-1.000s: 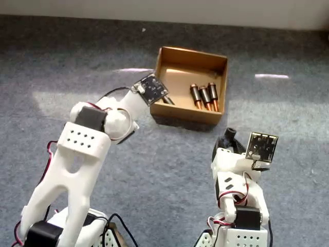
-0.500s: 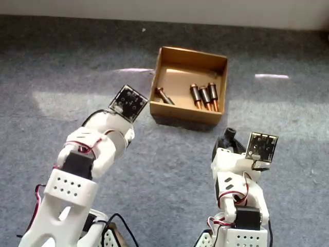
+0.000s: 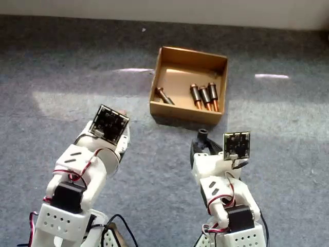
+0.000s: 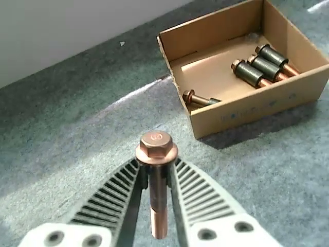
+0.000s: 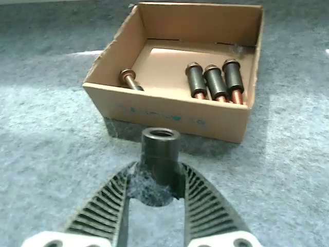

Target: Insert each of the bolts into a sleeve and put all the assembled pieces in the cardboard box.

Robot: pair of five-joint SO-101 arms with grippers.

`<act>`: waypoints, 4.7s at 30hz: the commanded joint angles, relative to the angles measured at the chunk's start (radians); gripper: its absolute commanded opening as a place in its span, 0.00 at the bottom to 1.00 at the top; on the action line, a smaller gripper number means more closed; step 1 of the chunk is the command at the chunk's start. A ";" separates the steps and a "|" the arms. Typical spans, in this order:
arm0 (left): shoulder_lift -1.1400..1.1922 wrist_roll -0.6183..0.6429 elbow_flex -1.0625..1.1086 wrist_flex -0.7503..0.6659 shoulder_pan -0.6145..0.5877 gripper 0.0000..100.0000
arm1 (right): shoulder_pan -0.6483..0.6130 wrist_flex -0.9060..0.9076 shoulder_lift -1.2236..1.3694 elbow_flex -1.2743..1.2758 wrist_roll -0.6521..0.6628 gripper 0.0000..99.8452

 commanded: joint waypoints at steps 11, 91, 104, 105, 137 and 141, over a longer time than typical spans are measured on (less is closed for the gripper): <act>-0.206 0.055 -0.002 -0.074 0.030 0.01 | -0.249 -0.387 -0.016 0.136 0.051 0.01; -0.234 0.413 0.085 -0.184 0.263 0.19 | -0.355 -0.522 -0.013 0.236 0.215 0.01; -0.242 0.410 0.085 -0.141 0.239 0.19 | -0.285 -0.519 -0.013 0.236 0.213 0.01; -0.242 0.410 0.085 -0.141 0.239 0.19 | -0.269 -0.519 -0.013 0.236 0.213 0.01; -0.240 0.408 0.549 -0.554 -0.058 0.02 | 0.012 -0.328 -0.016 0.236 0.213 0.01; -0.236 0.408 0.549 -0.440 -0.058 0.02 | 0.021 -0.285 -0.016 0.216 0.216 0.01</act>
